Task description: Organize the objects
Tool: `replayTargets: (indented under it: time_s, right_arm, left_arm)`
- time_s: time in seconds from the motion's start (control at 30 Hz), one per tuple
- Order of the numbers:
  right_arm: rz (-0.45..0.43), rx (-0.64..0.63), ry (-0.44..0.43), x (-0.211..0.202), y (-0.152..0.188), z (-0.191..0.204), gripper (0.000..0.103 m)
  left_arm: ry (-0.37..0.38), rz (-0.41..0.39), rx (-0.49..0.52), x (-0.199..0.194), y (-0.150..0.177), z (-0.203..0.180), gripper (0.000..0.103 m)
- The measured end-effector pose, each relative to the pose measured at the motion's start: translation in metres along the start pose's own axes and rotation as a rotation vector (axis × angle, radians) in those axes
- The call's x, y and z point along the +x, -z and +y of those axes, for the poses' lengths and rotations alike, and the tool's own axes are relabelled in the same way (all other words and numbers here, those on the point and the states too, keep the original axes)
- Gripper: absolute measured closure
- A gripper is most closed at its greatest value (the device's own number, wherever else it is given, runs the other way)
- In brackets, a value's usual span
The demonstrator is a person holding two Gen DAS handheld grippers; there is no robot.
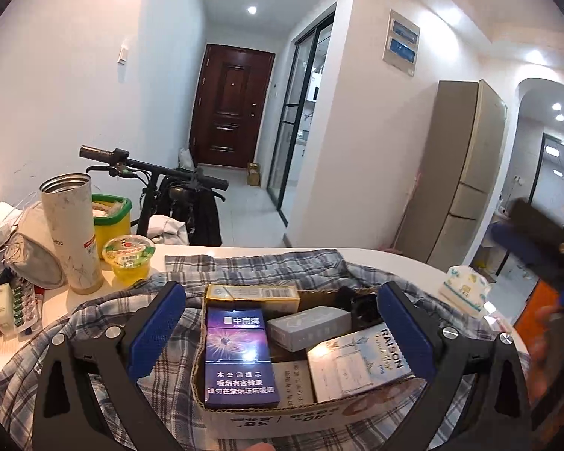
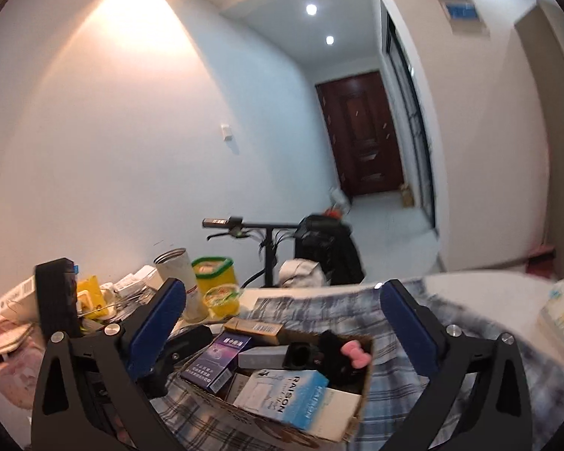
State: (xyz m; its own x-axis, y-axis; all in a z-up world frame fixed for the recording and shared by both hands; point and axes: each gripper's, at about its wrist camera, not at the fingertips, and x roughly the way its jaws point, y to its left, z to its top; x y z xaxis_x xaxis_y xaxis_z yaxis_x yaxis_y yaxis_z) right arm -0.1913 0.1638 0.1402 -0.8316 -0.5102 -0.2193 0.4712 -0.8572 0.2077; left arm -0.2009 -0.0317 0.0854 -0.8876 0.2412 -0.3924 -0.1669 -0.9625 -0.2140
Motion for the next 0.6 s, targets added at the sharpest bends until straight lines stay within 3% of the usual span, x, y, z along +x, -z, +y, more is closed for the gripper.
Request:
replayTargets:
  time_s: [0.17,0.33,0.43,0.6]
  right_arm:
    - [-0.047,-0.021,-0.084,-0.063,-0.001,0.012,0.0]
    - [0.018,-0.041,-0.04,-0.113,0.03,0.013,0.0]
    - [0.094,-0.013,-0.055,-0.12,0.065,0.0,0.0]
    - [0.272,-0.01,0.064,-0.089,0.124,-0.024,0.0]
  left_arm:
    - [-0.007,-0.002,-0.002,-0.001,-0.001,-0.002,0.0]
    - [-0.048,0.003,-0.001,0.004,0.001,0.001,0.0]
    - [-0.057,0.015,-0.013,0.007,0.002,0.003,0.0]
    - [-0.11,0.029,-0.002,0.01,0.004,0.001,0.0]
